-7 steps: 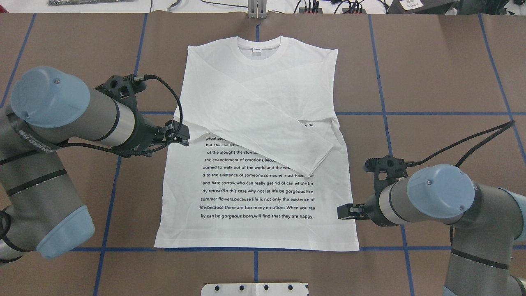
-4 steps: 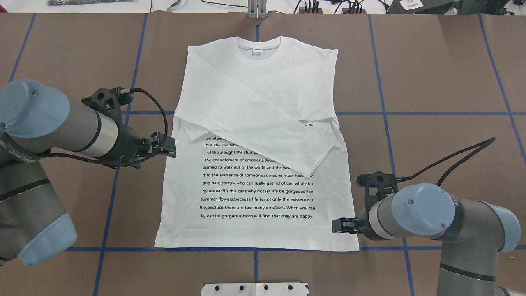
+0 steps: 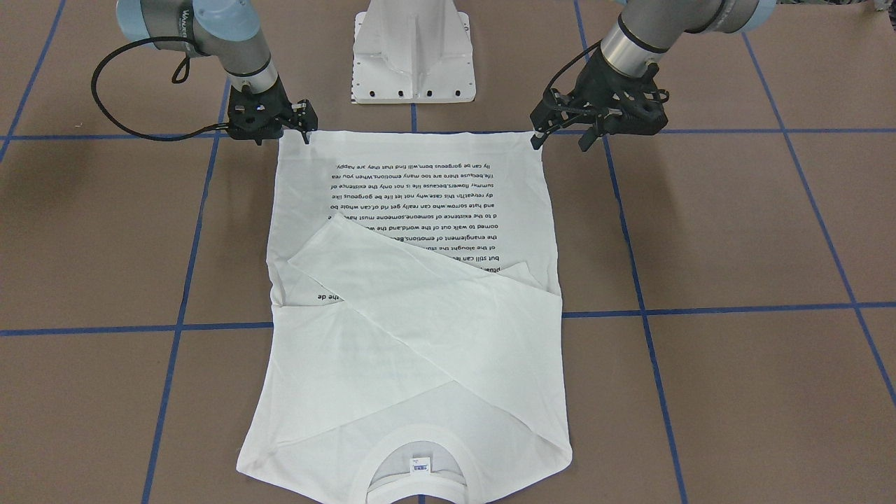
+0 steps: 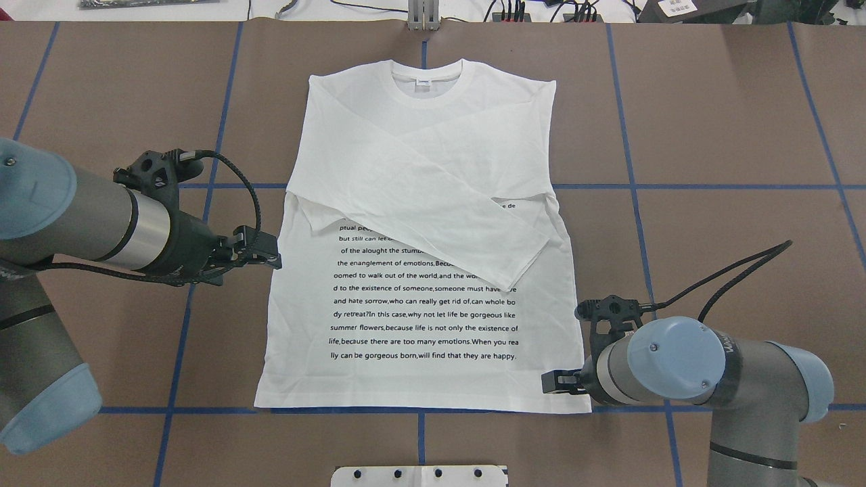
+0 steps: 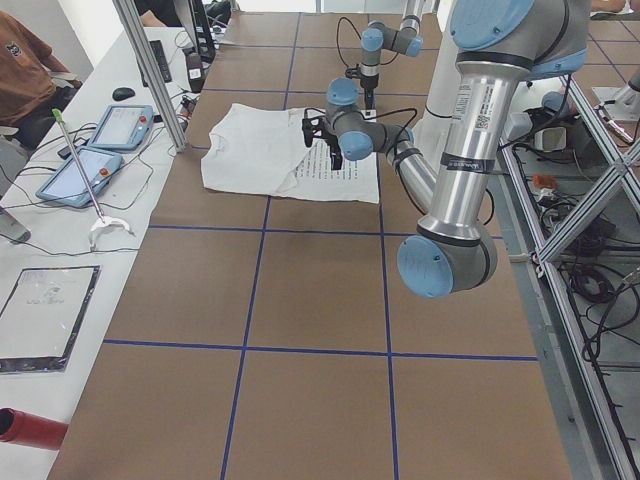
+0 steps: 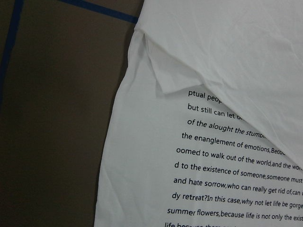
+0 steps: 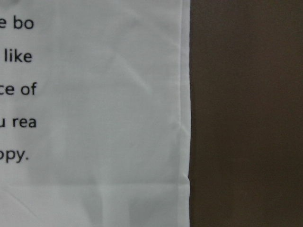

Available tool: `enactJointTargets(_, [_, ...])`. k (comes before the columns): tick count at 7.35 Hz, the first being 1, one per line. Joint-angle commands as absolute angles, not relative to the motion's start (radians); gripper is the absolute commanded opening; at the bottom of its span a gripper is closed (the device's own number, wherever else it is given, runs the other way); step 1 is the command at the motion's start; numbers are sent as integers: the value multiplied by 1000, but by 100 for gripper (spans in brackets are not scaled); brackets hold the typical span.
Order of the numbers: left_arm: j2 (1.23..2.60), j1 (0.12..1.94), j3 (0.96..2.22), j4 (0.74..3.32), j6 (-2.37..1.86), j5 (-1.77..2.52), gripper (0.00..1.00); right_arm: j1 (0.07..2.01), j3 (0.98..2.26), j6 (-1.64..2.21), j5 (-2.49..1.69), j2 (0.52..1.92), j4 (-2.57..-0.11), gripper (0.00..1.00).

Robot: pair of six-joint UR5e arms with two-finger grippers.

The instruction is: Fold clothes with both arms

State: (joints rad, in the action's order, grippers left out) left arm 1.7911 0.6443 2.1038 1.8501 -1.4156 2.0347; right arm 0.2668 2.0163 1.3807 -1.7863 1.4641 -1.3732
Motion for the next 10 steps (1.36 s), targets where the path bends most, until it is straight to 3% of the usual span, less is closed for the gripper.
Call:
enactJointTargets(1, [1787, 647, 2114, 1845, -1416, 2034, 94, 262, 2005, 1382, -1795, 1457, -1374, 89])
enactJointTargets(3, [1786, 649, 2111, 1842, -1417, 2034, 90, 265, 2008, 1382, -1793, 1437, -1387, 88])
enactJointTargets(10, [1789, 646, 2126, 1844, -1416, 2034, 94, 268, 2009, 1413, -1804, 1453, -1387, 76])
